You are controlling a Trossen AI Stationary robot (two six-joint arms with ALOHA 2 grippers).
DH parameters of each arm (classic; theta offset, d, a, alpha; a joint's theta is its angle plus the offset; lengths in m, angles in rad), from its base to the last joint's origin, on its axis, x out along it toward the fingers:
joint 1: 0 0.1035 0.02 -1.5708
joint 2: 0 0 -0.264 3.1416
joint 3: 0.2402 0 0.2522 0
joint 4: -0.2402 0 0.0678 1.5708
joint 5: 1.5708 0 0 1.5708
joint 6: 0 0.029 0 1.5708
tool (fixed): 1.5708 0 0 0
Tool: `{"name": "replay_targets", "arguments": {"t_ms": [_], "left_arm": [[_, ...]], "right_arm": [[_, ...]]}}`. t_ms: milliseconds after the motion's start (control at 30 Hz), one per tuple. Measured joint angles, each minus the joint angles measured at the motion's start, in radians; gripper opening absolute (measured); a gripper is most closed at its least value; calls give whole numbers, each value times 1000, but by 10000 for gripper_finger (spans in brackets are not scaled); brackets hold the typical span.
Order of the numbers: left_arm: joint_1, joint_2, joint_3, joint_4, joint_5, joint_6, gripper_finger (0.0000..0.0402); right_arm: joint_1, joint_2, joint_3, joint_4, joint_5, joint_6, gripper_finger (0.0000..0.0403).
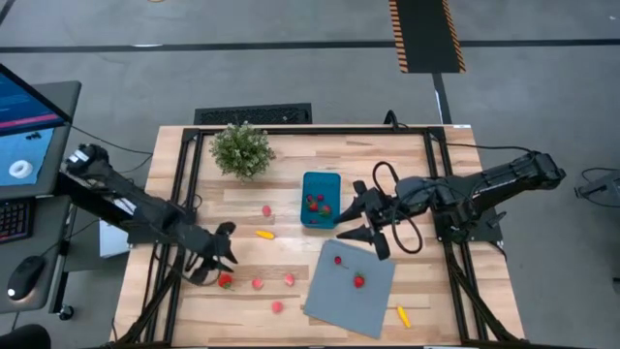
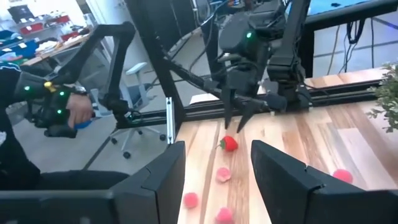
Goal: Pick and placing Produce into tupperware
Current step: Put the strawberry into the blue bin
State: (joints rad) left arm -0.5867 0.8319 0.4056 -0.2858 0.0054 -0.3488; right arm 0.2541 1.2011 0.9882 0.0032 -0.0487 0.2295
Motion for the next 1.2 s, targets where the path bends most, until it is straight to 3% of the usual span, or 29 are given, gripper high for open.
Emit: {"name": "replay_targets", "arguments": {"t_ms": [400,533,700,1200], "left_arm": [[-204,305,138,0,-117,-79,114],[-234,371,171,-52,-187,-95,114],[-251,452,198,-80,-182,-128,114],[-275,498,232,-91,-165,-171,114]], "right_arm": [[1,0,0,-68,0,35,196],[-1,0,0,-68,0,33,193],[8,0,0,-71,1,33,192],[27,1,1,-72,1,34,181]]}}
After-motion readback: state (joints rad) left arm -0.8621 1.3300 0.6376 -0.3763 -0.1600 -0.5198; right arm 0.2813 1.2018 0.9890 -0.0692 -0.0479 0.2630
